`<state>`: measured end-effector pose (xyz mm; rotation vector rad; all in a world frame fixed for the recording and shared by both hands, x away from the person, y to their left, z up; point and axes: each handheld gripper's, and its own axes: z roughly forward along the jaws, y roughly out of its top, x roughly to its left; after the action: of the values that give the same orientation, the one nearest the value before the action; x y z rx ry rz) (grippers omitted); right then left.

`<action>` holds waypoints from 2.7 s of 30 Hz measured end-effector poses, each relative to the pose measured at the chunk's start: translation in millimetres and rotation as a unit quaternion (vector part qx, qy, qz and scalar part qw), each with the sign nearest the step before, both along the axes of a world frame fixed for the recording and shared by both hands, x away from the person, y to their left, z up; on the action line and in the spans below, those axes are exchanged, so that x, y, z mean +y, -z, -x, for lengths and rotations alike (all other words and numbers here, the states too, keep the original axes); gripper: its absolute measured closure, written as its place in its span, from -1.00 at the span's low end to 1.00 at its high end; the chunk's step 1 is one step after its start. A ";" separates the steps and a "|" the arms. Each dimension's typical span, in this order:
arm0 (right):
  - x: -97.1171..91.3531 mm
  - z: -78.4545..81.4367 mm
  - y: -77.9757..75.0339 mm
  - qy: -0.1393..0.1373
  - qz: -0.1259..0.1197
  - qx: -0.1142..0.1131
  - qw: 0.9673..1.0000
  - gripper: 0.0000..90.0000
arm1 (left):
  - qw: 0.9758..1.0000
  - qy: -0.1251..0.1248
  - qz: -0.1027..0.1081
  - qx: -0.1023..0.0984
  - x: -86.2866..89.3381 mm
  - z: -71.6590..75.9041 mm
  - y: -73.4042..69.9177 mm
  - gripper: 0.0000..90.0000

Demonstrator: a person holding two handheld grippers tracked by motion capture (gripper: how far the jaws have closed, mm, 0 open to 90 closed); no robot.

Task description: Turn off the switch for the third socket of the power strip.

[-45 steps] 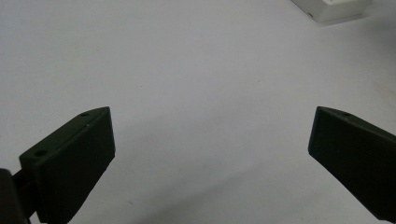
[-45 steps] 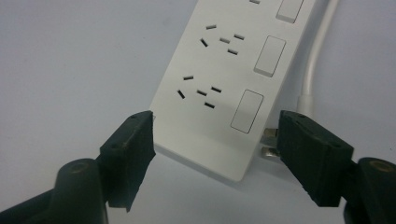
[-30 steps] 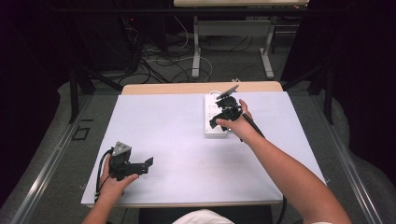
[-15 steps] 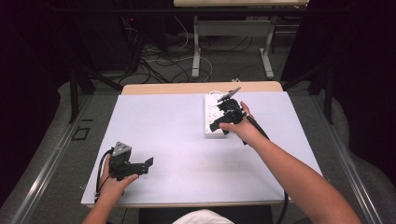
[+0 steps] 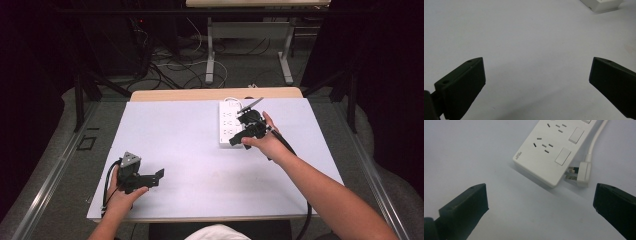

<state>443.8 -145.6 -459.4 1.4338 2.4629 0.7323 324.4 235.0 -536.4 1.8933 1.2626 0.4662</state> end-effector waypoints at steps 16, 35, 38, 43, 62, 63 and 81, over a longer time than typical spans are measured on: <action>-25.6 26.6 -6.4 -0.001 -0.015 -0.029 0.999 -1.00 | 1.000 0.001 -0.002 0.004 0.0 0.3 -0.5 -0.99; -62.7 51.3 -2.2 0.008 -0.028 -0.057 0.998 -1.00 | 1.000 0.000 0.000 0.005 -0.7 0.1 0.2 -0.99; -67.2 55.2 0.2 0.011 -0.033 -0.057 0.998 -1.00 | 1.000 0.000 0.001 0.004 -0.7 0.2 0.3 -0.99; -75.1 61.1 3.6 0.018 -0.043 -0.059 0.997 -1.00 | 1.000 0.000 0.001 0.005 -1.1 0.2 0.4 -0.99; -103.8 80.3 27.4 0.015 -0.056 -0.076 0.995 -1.00 | 1.000 -0.002 -0.001 0.007 -1.4 -0.5 1.3 -0.99; -105.0 81.2 28.8 0.016 -0.054 -0.076 0.996 -1.00 | 1.000 -0.004 -0.001 0.004 -1.8 -0.6 1.9 -0.99; -124.3 95.0 58.1 0.044 -0.073 -0.086 0.993 -1.00 | 1.000 -0.004 -0.002 0.005 -1.8 -0.3 2.0 -0.99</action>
<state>348.8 -269.9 -517.5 1.4514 2.2427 0.9894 324.7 233.1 -538.4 1.8970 1.2763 0.4647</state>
